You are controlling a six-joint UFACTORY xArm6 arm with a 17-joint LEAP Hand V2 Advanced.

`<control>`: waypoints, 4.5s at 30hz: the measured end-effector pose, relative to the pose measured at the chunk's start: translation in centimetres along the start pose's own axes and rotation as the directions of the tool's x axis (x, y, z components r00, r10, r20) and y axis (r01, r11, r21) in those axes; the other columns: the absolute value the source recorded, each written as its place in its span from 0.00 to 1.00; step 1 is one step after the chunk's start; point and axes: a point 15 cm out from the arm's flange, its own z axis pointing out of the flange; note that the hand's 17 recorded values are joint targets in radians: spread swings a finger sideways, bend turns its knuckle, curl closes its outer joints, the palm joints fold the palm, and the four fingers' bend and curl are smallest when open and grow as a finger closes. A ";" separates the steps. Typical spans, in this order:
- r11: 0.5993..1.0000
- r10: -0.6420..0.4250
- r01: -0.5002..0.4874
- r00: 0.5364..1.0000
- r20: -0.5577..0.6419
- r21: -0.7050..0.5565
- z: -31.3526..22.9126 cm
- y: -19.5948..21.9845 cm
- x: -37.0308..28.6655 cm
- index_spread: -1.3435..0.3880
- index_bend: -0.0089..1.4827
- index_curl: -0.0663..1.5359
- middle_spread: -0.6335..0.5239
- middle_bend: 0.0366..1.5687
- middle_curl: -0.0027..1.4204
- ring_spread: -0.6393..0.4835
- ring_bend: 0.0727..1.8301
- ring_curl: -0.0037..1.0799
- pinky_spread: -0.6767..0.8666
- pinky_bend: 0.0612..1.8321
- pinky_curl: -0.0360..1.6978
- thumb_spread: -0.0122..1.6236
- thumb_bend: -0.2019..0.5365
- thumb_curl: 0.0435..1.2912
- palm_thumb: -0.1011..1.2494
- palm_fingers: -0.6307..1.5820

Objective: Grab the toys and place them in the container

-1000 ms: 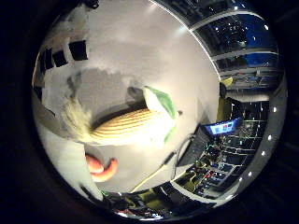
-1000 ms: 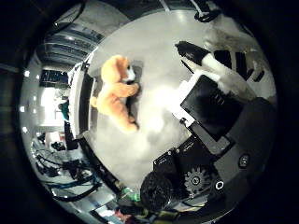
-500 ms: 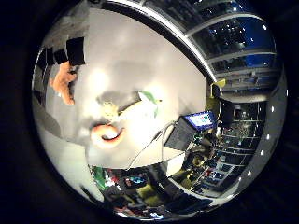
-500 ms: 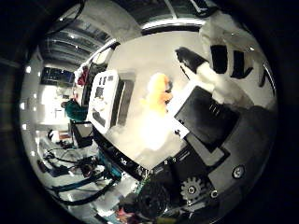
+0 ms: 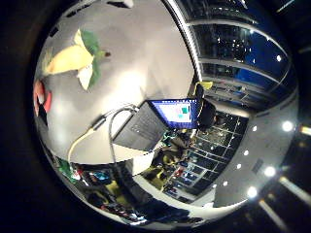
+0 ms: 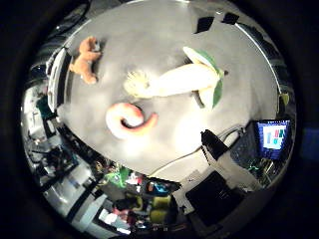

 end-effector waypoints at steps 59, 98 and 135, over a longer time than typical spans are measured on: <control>0.984 -0.004 0.010 0.999 -0.036 0.176 -21.0 -0.7 -2.4 0.50 0.32 0.37 0.19 0.42 0.41 0.23 0.49 0.42 0.09 0.49 0.26 0.61 0.25 0.30 0.88 0.77; 0.775 -0.431 0.249 0.880 0.199 0.580 -49.8 -18.1 -53.0 0.46 0.13 0.40 0.42 0.16 0.39 0.47 0.24 0.38 0.53 0.39 0.27 0.56 0.21 0.33 0.75 0.27; 0.991 -0.014 0.000 0.995 0.100 0.134 -13.5 3.1 -15.6 0.52 0.13 0.26 0.53 0.09 0.21 0.68 0.07 0.22 0.72 0.20 0.17 0.56 0.24 0.28 0.68 0.36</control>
